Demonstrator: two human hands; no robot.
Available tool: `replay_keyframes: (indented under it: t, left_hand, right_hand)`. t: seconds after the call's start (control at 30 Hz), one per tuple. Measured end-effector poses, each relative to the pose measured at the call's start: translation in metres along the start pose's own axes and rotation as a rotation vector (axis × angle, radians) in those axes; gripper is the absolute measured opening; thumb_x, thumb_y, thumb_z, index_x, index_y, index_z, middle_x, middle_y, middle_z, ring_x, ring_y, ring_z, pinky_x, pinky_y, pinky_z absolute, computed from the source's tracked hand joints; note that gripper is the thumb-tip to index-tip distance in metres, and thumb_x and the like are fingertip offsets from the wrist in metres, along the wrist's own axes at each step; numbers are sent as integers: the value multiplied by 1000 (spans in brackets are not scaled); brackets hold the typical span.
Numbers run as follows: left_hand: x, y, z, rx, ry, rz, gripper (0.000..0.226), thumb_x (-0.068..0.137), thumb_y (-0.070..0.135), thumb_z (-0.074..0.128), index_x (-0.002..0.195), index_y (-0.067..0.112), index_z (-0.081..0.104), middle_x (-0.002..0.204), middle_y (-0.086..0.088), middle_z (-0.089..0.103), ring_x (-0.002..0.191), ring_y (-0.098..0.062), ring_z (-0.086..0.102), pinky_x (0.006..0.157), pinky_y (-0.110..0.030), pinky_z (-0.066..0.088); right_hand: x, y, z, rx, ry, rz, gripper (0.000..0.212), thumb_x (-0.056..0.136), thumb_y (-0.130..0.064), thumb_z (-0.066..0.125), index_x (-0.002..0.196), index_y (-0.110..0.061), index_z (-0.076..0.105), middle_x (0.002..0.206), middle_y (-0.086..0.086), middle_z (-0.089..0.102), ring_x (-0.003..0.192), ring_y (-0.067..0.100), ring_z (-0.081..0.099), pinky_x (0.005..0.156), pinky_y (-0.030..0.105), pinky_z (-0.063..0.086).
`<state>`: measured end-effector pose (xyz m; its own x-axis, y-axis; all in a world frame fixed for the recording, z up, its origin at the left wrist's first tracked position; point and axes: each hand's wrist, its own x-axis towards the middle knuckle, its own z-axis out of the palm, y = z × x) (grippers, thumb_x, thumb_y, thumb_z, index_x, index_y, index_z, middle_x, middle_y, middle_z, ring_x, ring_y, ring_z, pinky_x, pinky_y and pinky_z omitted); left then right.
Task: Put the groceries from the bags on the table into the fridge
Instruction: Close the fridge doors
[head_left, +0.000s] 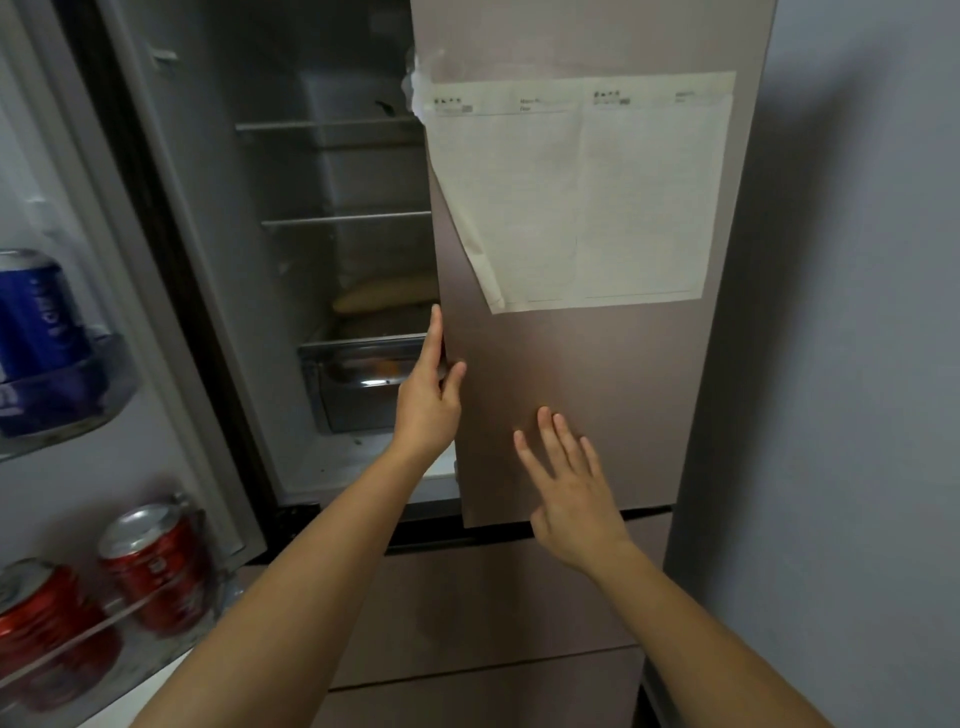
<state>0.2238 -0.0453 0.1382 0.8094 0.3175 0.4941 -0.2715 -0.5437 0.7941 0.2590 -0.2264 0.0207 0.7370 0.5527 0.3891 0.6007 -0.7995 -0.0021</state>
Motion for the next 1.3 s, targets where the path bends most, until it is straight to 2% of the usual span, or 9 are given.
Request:
replay_keyframes:
  t: [0.2,0.27,0.4,0.53,0.8,0.87,0.93,1.1,1.3]
  left_hand:
    - [-1,3,-10,13,-79,17,73,104,17,45,154,46,1,143,28,30,125,6,34,102,-21,32]
    - [-4,5,-18,116,-74,19,65,104,20,46,156,40,11,150,17,37,133,-1,37,107,-27,34]
    - [-32,-2,-52,477,103,86,49,103,34,45,150,23,37,155,1,38,144,-17,31,116,-41,33]
    - [-82,4,-107,580,347,288,45,101,34,47,141,15,48,150,-7,41,140,-21,36,114,-43,36]
    - [-159,11,-236,920,805,552,65,92,37,56,144,13,26,154,-18,17,145,-39,20,113,-64,21]
    - [-176,3,-264,922,892,453,72,91,40,56,147,13,20,156,-20,12,148,-35,15,116,-62,17]
    - [-191,-8,-286,820,946,266,75,93,41,52,152,14,14,161,-19,6,151,-26,8,119,-57,14]
    - [-208,-21,-318,477,904,-117,69,100,50,30,157,18,8,166,-3,8,152,-14,7,124,-39,9]
    - [-194,-10,-334,243,890,-261,64,104,54,13,158,19,8,166,5,7,151,-8,4,125,-37,4]
  right_hand:
    - [-4,-6,-16,3,-47,2,99,88,-20,55,158,-28,-13,157,7,-41,147,26,-34,125,50,-1]
    - [-6,-11,-21,52,-3,15,88,89,-19,55,160,-24,3,164,11,-27,152,29,-20,125,48,6]
    - [-5,-33,-26,219,139,41,70,92,-19,58,156,-15,30,166,16,10,153,31,13,122,49,25]
    - [2,-88,-23,302,163,-104,70,96,-24,55,158,-18,23,167,11,6,154,26,6,122,37,7]
    - [4,-265,-28,621,235,-524,58,94,-30,47,150,-18,37,158,11,34,146,26,30,121,41,21]
    - [-6,-300,-31,647,216,-628,58,95,-31,47,150,-17,38,156,9,38,144,24,33,123,38,18]
    - [-15,-323,-28,672,203,-720,54,93,-30,49,145,-14,45,144,9,50,132,25,46,119,42,30]
    - [-23,-341,-21,604,209,-765,50,89,-34,50,134,-12,59,117,7,64,107,26,59,107,45,41]
    - [-28,-318,-33,566,57,-692,71,96,-64,36,154,-24,29,134,2,53,127,19,45,119,35,14]
